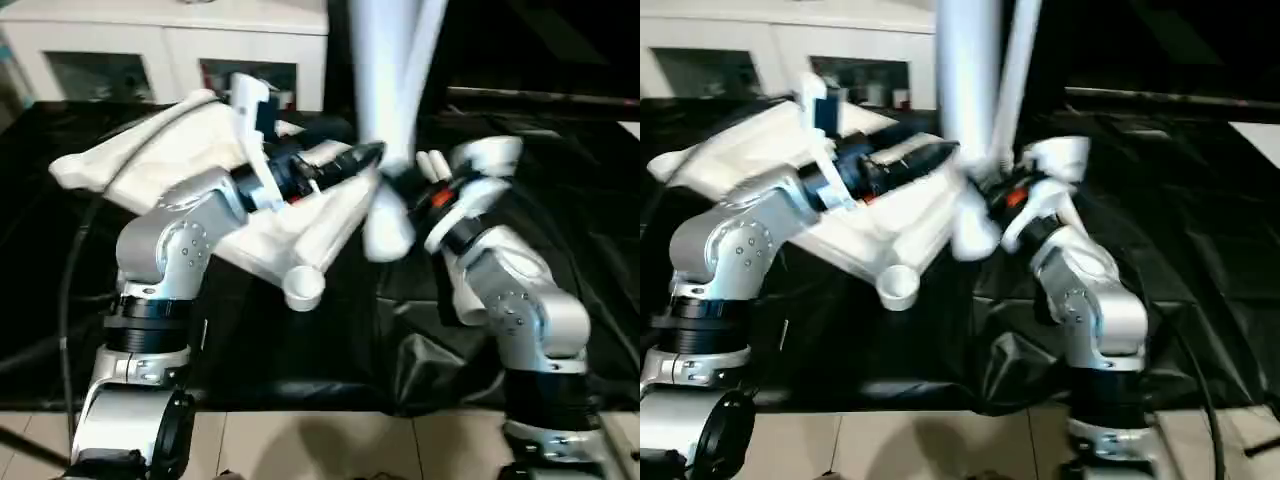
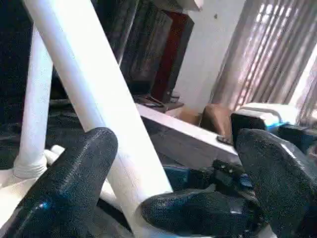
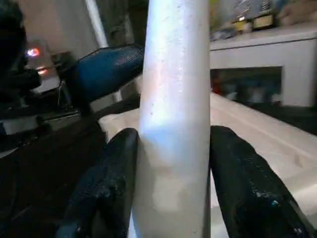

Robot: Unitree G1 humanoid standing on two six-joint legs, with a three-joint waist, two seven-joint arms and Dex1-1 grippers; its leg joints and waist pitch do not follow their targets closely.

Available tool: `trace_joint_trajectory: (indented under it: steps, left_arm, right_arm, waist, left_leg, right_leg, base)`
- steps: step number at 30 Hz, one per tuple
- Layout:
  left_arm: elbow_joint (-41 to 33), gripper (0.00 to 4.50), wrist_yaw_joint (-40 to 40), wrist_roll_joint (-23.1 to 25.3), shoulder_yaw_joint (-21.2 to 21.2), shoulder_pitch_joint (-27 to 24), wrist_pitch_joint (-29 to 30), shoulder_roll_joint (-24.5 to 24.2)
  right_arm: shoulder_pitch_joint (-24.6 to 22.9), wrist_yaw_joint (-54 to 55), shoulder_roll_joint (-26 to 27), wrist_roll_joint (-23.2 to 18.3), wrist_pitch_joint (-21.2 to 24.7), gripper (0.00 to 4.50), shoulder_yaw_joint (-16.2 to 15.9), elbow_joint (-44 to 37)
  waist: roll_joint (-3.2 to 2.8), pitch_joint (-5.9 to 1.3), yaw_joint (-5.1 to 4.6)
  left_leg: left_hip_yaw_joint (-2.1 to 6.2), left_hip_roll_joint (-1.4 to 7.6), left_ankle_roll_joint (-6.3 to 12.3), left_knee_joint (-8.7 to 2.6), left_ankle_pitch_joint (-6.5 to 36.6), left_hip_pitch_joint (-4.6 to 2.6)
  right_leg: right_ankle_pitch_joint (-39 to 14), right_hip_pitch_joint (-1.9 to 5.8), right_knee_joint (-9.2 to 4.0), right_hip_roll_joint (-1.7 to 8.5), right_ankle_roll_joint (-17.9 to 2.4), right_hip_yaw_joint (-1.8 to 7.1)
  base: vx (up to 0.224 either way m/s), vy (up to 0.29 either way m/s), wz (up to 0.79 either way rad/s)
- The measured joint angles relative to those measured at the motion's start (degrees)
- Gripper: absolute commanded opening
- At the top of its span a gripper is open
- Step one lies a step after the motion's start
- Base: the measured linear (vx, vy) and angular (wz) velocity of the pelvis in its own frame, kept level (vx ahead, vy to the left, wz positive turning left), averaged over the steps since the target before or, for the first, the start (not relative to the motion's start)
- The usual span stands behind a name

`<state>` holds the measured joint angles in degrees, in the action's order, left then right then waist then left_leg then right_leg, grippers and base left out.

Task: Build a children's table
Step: Pick table leg

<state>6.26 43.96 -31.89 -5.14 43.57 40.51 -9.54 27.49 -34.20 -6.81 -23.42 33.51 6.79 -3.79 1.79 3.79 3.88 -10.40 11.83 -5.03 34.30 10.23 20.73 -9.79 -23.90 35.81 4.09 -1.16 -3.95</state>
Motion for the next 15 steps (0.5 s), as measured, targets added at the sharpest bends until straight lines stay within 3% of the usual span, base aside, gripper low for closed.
trace_joint_trajectory:
  steps: [5, 10, 15]
  left_arm:
    - [1.9, 4.5, -3.8, -1.6, -1.9, 2.8, 4.3, 1.2]
    - [4.2, 4.5, -8.3, -1.6, -1.8, 3.7, 6.4, 3.2]
    - [5.4, 4.5, -11.7, -1.8, -5.0, 3.8, 7.2, 2.8]
  right_arm:
    - [0.0, -4.7, -2.6, -1.6, 0.1, 1.84, -0.3, 0.0]
    - [0.1, -7.7, -2.2, -2.2, -0.1, 1.84, -4.5, 0.0]
    - [0.1, -7.5, -2.6, -2.3, -0.6, 1.84, -4.4, 0.1]
  waist:
    - [0.01, 0.0, 0.77]
    - [0.01, 0.0, 0.96]
    - [0.01, 0.0, 1.13]
  left_leg:
    - [0.02, 0.0, 0.11, 0.17, 0.0, 0.21]
    - [0.08, 0.01, 0.11, 0.17, 0.0, 0.28]
    - [0.11, 0.0, 0.11, 0.17, 0.0, 0.29]
  right_leg:
    - [0.1, -0.02, -0.03, 0.02, -0.1, 0.0]
    - [0.0, -0.07, -0.02, 0.01, 0.0, -0.04]
    - [0.0, -0.05, -0.07, 0.01, 0.0, -0.06]
  base:
    - [0.0, 0.0, 0.0]
    - [0.0, 0.0, 0.0]
    - [0.0, 0.0, 0.0]
